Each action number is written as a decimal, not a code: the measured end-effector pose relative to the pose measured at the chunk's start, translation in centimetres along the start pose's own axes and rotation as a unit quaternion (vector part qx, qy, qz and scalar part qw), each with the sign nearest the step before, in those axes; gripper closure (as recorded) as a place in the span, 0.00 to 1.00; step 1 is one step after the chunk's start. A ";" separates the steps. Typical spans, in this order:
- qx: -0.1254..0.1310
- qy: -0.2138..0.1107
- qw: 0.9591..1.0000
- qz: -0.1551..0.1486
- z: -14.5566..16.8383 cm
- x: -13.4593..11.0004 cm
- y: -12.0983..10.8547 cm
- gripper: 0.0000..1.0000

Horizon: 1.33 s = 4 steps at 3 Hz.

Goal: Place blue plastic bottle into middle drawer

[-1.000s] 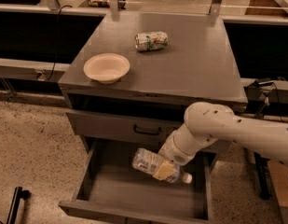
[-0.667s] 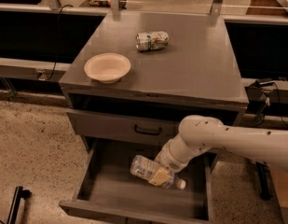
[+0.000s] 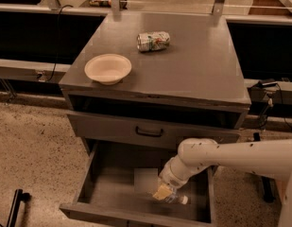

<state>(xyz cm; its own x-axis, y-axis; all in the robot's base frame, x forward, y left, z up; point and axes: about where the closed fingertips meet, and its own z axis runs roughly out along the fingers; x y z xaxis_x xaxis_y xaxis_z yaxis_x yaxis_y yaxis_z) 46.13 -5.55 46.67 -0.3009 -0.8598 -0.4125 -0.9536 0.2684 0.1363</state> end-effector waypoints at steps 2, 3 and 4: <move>-0.002 0.003 1.000 0.018 4.7 3.9 -1.1 0.82; -0.024 -0.002 1.000 0.007 6.7 4.0 -1.0 0.57; -0.024 -0.001 1.000 0.007 6.8 4.0 -0.9 0.36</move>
Offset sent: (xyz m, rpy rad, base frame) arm -0.0015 -0.0235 -0.0915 0.0000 0.0326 -0.0279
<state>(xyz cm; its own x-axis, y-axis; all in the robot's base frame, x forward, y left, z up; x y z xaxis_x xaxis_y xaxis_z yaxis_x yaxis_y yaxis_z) 45.75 -6.31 38.74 -0.3151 -0.8547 -0.4125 -0.9477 0.2596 0.1859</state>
